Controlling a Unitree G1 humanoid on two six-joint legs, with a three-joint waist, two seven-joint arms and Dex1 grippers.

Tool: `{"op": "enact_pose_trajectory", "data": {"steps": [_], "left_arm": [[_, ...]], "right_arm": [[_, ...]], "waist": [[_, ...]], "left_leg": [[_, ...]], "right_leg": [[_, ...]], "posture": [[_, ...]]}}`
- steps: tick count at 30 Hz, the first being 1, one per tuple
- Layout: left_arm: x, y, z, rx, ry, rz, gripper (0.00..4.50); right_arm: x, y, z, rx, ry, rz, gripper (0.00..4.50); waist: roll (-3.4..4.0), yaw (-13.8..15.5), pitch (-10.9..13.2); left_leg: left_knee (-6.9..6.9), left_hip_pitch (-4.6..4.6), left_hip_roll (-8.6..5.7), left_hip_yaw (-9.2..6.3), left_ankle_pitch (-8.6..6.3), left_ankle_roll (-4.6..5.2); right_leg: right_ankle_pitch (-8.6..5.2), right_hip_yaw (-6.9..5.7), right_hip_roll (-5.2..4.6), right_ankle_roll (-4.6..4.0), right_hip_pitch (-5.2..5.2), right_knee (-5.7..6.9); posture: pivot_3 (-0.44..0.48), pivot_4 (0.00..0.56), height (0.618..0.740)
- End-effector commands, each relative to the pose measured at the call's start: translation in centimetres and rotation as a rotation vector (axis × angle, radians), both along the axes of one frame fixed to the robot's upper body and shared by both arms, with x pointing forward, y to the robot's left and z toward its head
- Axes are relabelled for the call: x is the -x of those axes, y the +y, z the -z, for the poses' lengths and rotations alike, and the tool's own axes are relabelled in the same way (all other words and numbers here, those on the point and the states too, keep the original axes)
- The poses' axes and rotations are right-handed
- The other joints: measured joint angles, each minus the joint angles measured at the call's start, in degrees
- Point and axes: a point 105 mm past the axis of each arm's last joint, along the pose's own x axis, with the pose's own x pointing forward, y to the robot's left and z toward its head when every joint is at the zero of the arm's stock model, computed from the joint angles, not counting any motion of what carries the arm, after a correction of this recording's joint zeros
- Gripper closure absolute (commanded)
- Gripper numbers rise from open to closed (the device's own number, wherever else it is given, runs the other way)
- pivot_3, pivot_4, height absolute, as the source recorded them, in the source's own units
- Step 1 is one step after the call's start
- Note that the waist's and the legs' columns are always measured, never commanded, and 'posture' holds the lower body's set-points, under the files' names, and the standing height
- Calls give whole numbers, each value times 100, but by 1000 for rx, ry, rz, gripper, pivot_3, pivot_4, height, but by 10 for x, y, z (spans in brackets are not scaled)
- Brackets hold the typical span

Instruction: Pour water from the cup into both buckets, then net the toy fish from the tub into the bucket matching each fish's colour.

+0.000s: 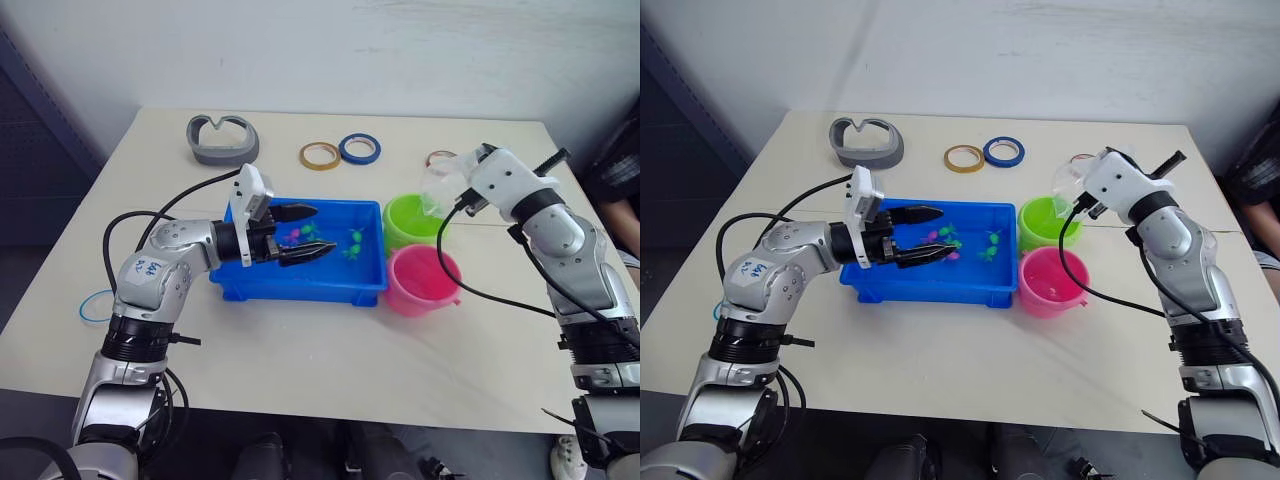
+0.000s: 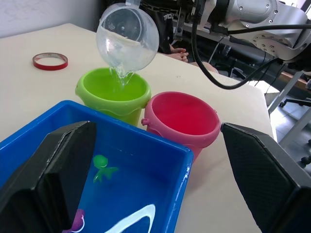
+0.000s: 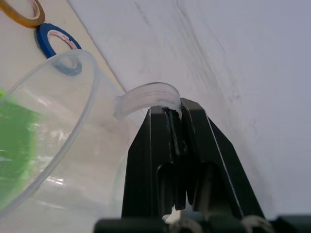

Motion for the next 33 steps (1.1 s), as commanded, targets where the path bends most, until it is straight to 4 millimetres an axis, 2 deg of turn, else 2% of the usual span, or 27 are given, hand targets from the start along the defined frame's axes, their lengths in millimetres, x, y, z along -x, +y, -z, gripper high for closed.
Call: {"op": "enact_pose_trajectory", "data": {"steps": [1, 14, 18, 21, 27, 30, 33], "left_arm": [[6, -4, -12, 12, -61, 21, 0], [8, -2, -14, 17, -63, 16, 0], [8, -3, -14, 16, -65, 19, 0], [9, -4, -16, 17, -69, 30, 0], [12, -10, -21, 23, -78, 71, 0], [16, -14, -25, 38, -75, 108, 0], [28, -20, -27, 56, -55, 195, 0]], "right_arm": [[5, 9, -22, 97, -113, -27, 4488], [9, 32, -19, 422, -251, -85, 4488], [9, 33, -19, 448, -276, -90, 4488], [8, 30, -19, 442, -278, -82, 4488], [9, 4, -26, 215, -236, -22, 4488], [9, -25, -22, -149, -139, 39, 4488], [20, -51, -10, -553, -40, 68, 4488]], "waist": [[0, -2, 0], [0, -15, 0], [0, -13, 0], [0, -15, 0], [0, -17, 0], [-2, -5, -1], [-1, 20, -1]], "left_leg": [[0, 0, 0, 0, 0, 0], [7, -6, 0, 0, 0, 0], [13, -15, 0, 0, 0, 0], [54, -60, 1, 0, 0, 0], [69, -59, 1, 0, 0, 0], [73, -59, 3, -1, 0, 0], [76, -60, 4, -3, -1, 1]], "right_leg": [[0, 0, 0, 0, 0, 0], [0, 0, 0, 0, -6, 9], [0, 0, 0, 0, -14, 14], [0, 0, 0, 0, -58, 40], [0, 0, -1, 0, -57, 50], [0, -3, 0, 0, -53, 53], [0, -4, 0, 0, -53, 78]], "posture": [[0, 150, 740], [0, 150, 740], [0, 150, 740], [0, 150, 740], [0, 150, 740], [0, 150, 740], [0, 150, 740]]}}
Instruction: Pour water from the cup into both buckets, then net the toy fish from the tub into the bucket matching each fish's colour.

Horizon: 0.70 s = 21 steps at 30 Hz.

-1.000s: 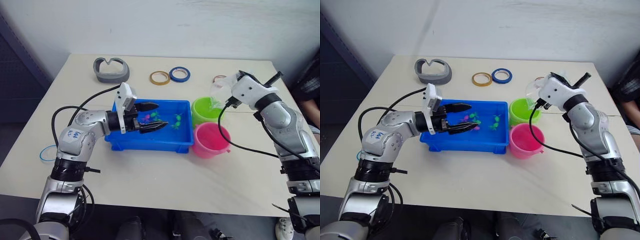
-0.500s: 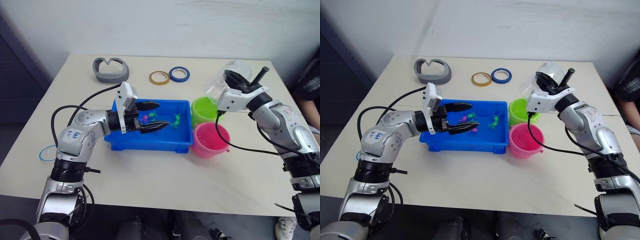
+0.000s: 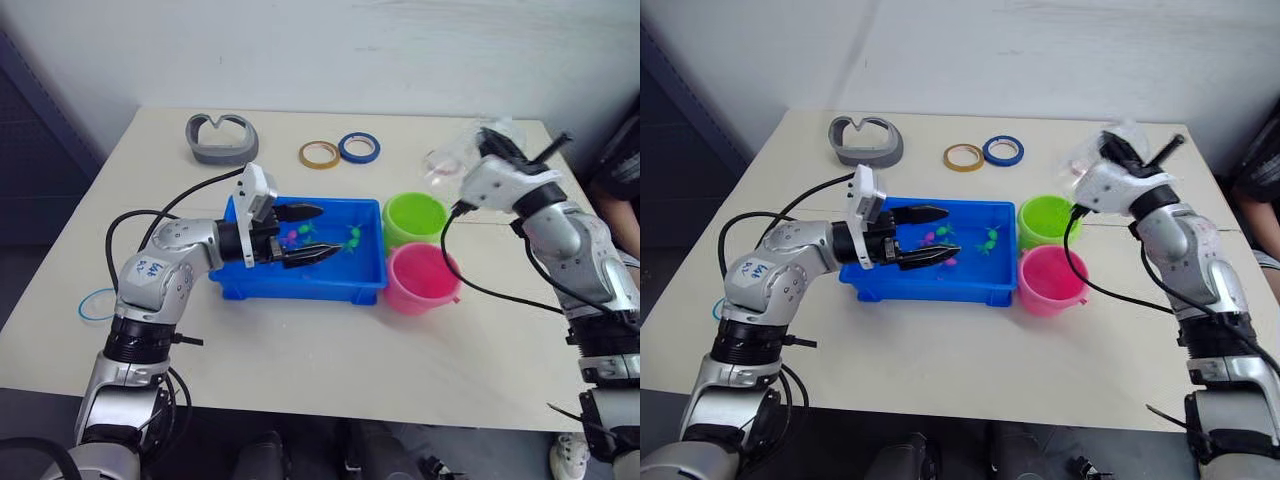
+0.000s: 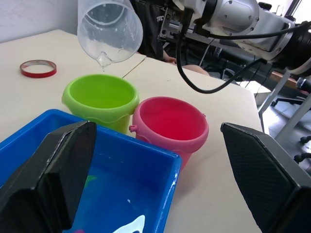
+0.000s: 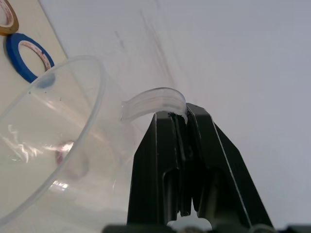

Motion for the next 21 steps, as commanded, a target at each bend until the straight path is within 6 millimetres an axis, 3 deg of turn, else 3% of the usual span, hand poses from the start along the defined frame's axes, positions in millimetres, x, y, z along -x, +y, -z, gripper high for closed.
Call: {"op": "enact_pose_trajectory", "data": {"steps": [1, 3, 9, 14, 21], "left_arm": [[20, -10, -16, 30, -36, 126, 0], [29, -14, -18, 37, -34, 181, 0], [43, -20, -31, 86, -19, 272, 0], [50, -22, -31, 82, -3, 322, 0], [54, -24, -30, 65, 14, 377, 0]], "right_arm": [[17, -28, -6, -388, 36, -7, 4488], [34, -45, 5, -618, 67, 9, 4488], [92, -87, 37, -942, 76, 173, 4488], [128, -91, 69, -1028, 112, 252, 4488], [139, -86, 108, -1091, 156, 288, 4488]], "waist": [[0, 8, 0], [1, 16, 0], [2, 27, -1], [7, -8, -3], [7, -22, -3]], "left_leg": [[-1, -1, -1, 0, 0, 1], [0, -2, 0, 0, 0, 1], [0, -2, -5, -4, -1, 2], [-4, 6, -4, -2, 0, -2], [-4, 17, -8, 4, 2, -6]], "right_leg": [[0, 1, -1, 0, -1, 1], [0, 1, -2, 0, -2, 2], [0, 0, -6, 0, 0, 1], [0, 5, -2, 0, 0, -3], [0, 12, 1, 0, 5, 1]], "posture": [[0, 150, 740], [0, 150, 740], [0, 150, 740], [0, 150, 740], [0, 150, 740]]}}
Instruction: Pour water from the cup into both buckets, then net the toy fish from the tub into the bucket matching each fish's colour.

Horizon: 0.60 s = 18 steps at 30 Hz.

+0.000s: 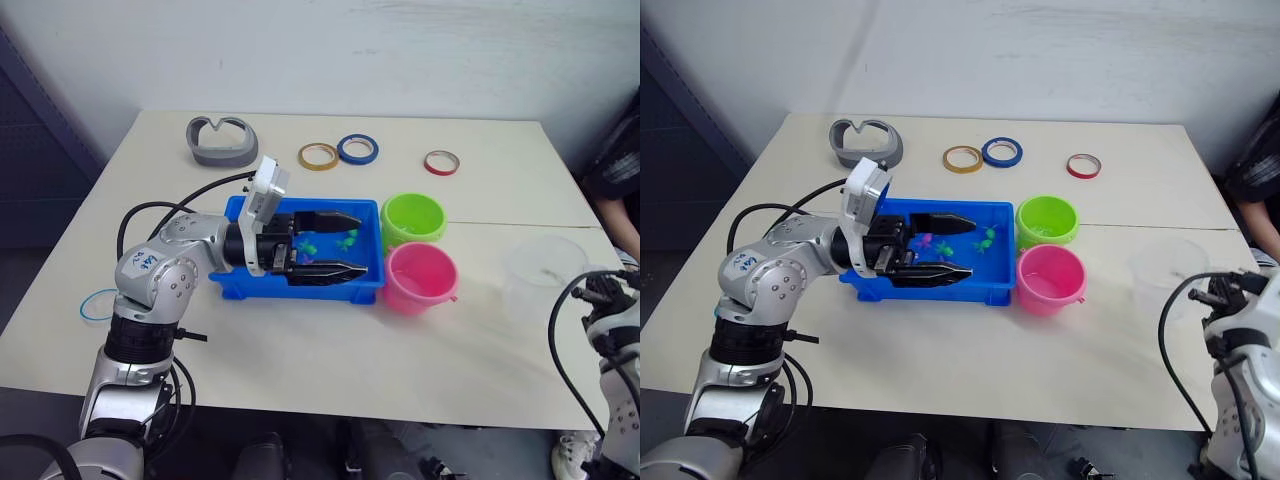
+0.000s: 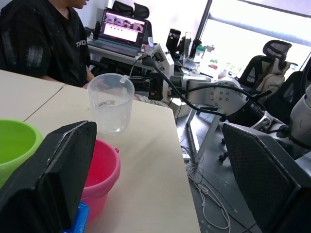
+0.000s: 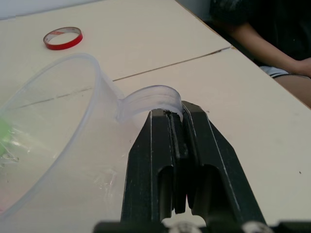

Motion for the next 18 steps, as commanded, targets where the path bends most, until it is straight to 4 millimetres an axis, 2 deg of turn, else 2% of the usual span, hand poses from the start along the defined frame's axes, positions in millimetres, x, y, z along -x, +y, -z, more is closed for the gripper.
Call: {"op": "enact_pose_trajectory", "data": {"steps": [1, 6, 10, 12, 13, 18], "left_arm": [[9, -3, -11, 1, -46, 64, 0], [6, -3, -11, 0, -52, 64, 0], [4, -2, -11, -1, -52, 64, 0], [4, -2, -10, -3, -48, 67, 0], [5, -2, -10, -5, -47, 70, 0], [3, -3, -10, -10, -50, 82, 0]], "right_arm": [[1, 4, -3, -2, -54, 1, 4488], [1, 3, 22, -25, 10, 8, 4488], [7, 5, 33, 5, 43, -6, 4488], [13, 4, 37, 9, 50, 5, 3781], [15, 3, 37, 16, 56, 9, 3586], [29, 8, 36, 65, 79, 2, 1275]], "waist": [[0, 0, 0], [0, 32, 0], [0, 20, 0], [0, 22, 0], [0, 28, 0], [0, 32, 0]], "left_leg": [[0, -1, 0, 0, 0, 0], [0, -1, -3, 0, 0, 0], [-2, -1, -2, 0, 0, 0], [-1, 1, -2, 0, 0, 0], [-1, 1, -2, 0, 0, 0], [-2, -1, -2, 0, 0, 0]], "right_leg": [[0, 1, 0, 0, -1, -1], [0, 1, -1, 0, 0, -2], [0, 2, -1, 0, 0, -5], [0, 2, -1, 0, 1, -3], [0, 2, -1, 0, 1, -2], [0, 2, -2, 0, 0, -4]], "posture": [[0, 150, 740], [0, 150, 740], [0, 150, 740], [0, 150, 740], [0, 150, 740], [0, 150, 740]]}}
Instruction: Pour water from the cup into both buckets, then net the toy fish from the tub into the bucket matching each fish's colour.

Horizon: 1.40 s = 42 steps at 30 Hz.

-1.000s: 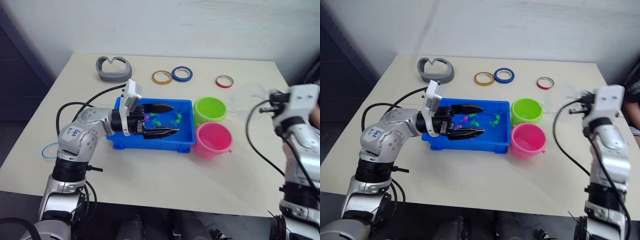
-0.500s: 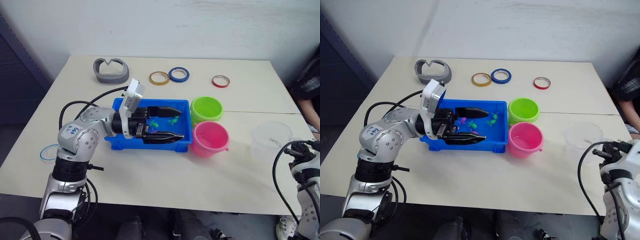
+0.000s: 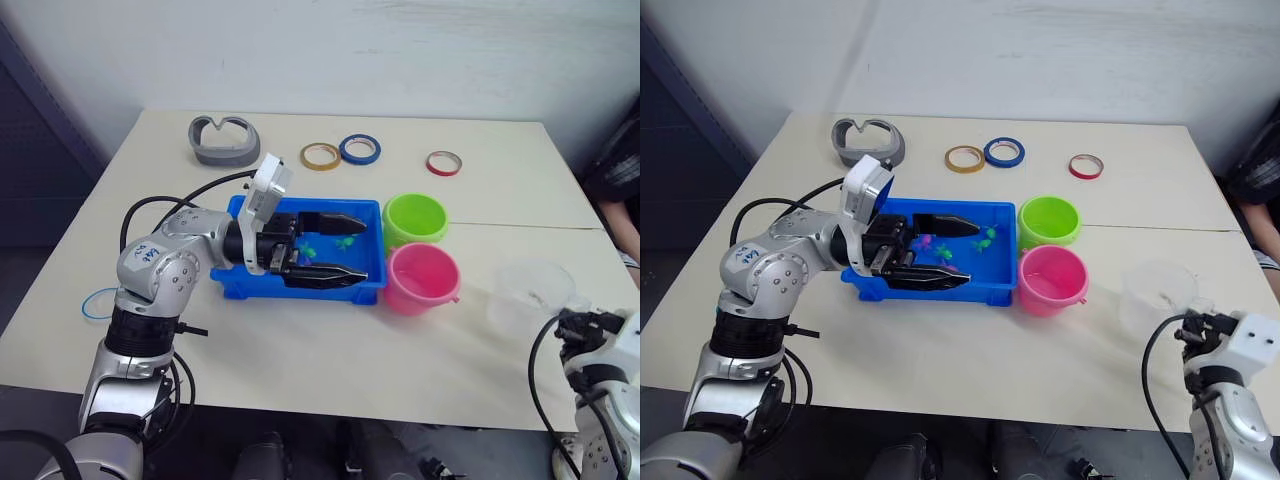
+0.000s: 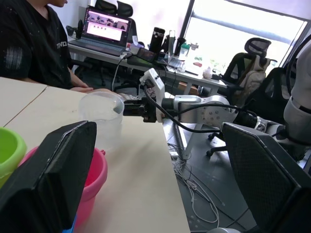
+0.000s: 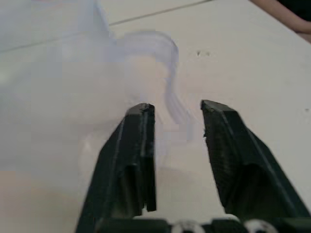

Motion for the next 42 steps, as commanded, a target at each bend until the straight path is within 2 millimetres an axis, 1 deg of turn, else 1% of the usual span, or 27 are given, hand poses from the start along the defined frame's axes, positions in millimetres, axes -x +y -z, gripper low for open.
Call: {"op": "enact_pose_trajectory", "data": {"steps": [1, 3, 6, 8, 14, 17, 19, 20, 21, 22, 23, 25, 27, 28, 29, 30, 32, 34, 37, 40, 42], "left_arm": [[2, -3, -7, -1, -51, 26, 0], [1, -4, -7, -1, -52, 29, 0], [-1, -5, -5, -1, -53, 32, 0], [-3, -5, -5, 3, -51, 35, 0], [-9, -9, -5, 13, -61, 38, 0], [-8, -8, -4, 11, -57, 41, 0], [-8, -7, -3, 9, -54, 37, 0], [-9, -5, -2, 9, -50, 25, 0], [-10, -3, -1, 10, -45, 8, 0], [-12, 0, -1, 10, -45, -15, 0], [-13, 4, -1, 10, -41, -39, 0], [-13, 12, 0, 8, -32, -76, 0], [-13, 20, 2, 4, -21, -123, 0], [-13, 25, 4, -1, -23, -157, 0], [-12, 30, 5, -7, -29, -193, 0], [-13, 36, 7, -16, -35, -240, 0], [-13, 49, 11, -36, -43, -336, 0], [-12, 66, 15, -50, -36, -440, 0], [-8, 95, 22, -78, -22, -605, 0], [4, 138, 39, -177, -7, -820, 0], [17, 166, 49, -245, 20, -943, 0]], "right_arm": [[11, 3, -17, 78, -32, -5, 883], [20, 6, -21, 108, -18, -14, 32], [38, 10, -31, 135, -8, -13, 32], [50, 11, -30, 158, 37, -14, 32], [63, 11, -26, 167, 68, -75, 32], [72, 6, -30, 170, 82, -105, 32], [79, 5, -33, 193, 110, -167, 32], [82, 3, -41, 208, 107, -209, 32], [84, 0, -53, 213, 83, -246, 32], [82, -2, -70, 199, 32, -289, 32], [79, 1, -86, 185, -17, -357, 32], [69, 19, -108, 171, -55, -543, 32], [54, 43, -125, 215, -63, -751, 32], [44, 56, -134, 230, -80, -847, 32], [35, 67, -142, 235, -101, -930, 32], [25, 80, -151, 229, -130, -1018, 32], [9, 105, -162, 231, -173, -1165, 32], [-5, 132, -167, 242, -196, -1300, 32], [-18, 166, -168, 259, -214, -1475, 32], [-30, 196, -172, 241, -256, -1627, 32], [-37, 210, -172, 236, -272, -1694, 32]], "waist": [[0, 14, 0], [0, 13, 0], [1, 14, 0], [1, 13, 0], [0, 13, 0], [0, 9, 0], [0, 19, 0], [0, 20, 0], [0, 18, 0], [-1, 6, 0], [-2, -20, 1], [-7, -46, 4], [-20, -75, 12], [-35, -99, 20], [-39, -136, 22], [-47, -139, 27], [-56, -147, 33], [-64, -122, 37], [-70, -88, 42], [-73, -34, 45], [-72, -27, 46]], "left_leg": [[0, 0, 0, 0, 0, 0], [-2, 0, 1, 0, 0, 0], [-2, 0, 0, 0, 0, 0], [-3, 0, 1, 0, 0, -1], [-2, 1, -1, -1, -1, 0], [-6, 1, 0, 0, -1, 0], [-8, 1, 0, -1, -1, 0], [-8, 1, -1, -1, -1, 1], [-8, 0, -1, -1, -2, 2], [-8, 2, -2, -1, -2, 3], [-9, 2, -2, 0, -2, 3], [-11, 6, -2, 6, -3, 5], [-26, 17, 2, 4, -2, 3], [-37, 31, 6, 4, -1, 1], [-78, 80, 5, 1, 6, 1], [-88, 102, 5, 1, 5, 0], [-90, 102, 7, -5, 10, -9], [-95, 102, 9, -5, 11, -14], [-89, 92, 14, -21, 13, -19], [-89, 77, 18, -32, 5, -12], [-87, 72, 16, -32, -6, 2]], "right_leg": [[0, 0, 0, 0, 0, 0], [0, -1, 1, 0, 0, -1], [0, 0, 0, 0, 0, -2], [0, -1, 1, 0, 0, -1], [0, 0, 0, 1, 4, -7], [0, 0, 1, 1, 4, -7], [-1, -1, 1, 1, 4, -10], [-1, 0, 1, 1, 5, -12], [-1, -1, 1, 1, 6, -14], [-1, 0, 1, 1, 7, -15], [-1, 1, 1, 1, 9, -16], [-1, 6, 2, 2, 22, -14], [-1, 6, 9, 1, 44, -21], [-1, 7, 16, 1, 59, -30], [0, 7, 18, 1, 102, -57], [-1, 9, 20, 2, 122, -63], [-1, 8, 26, 2, 125, -73], [-1, 8, 28, 2, 124, -79], [0, -6, 27, 2, 95, -88], [0, -21, 19, 2, 89, -109], [0, -26, 7, 1, 87, -115]], "posture": [[0, 150, 740], [0, 150, 740], [0, 150, 740], [0, 150, 740], [0, 150, 740], [0, 150, 740], [0, 150, 740], [0, 150, 740], [0, 150, 740], [0, 150, 740], [0, 150, 740], [0, 150, 740], [0, 150, 740], [0, 150, 740], [0, 150, 740], [0, 150, 740], [0, 150, 740], [0, 150, 740], [0, 150, 740], [0, 150, 740], [0, 150, 740]]}}
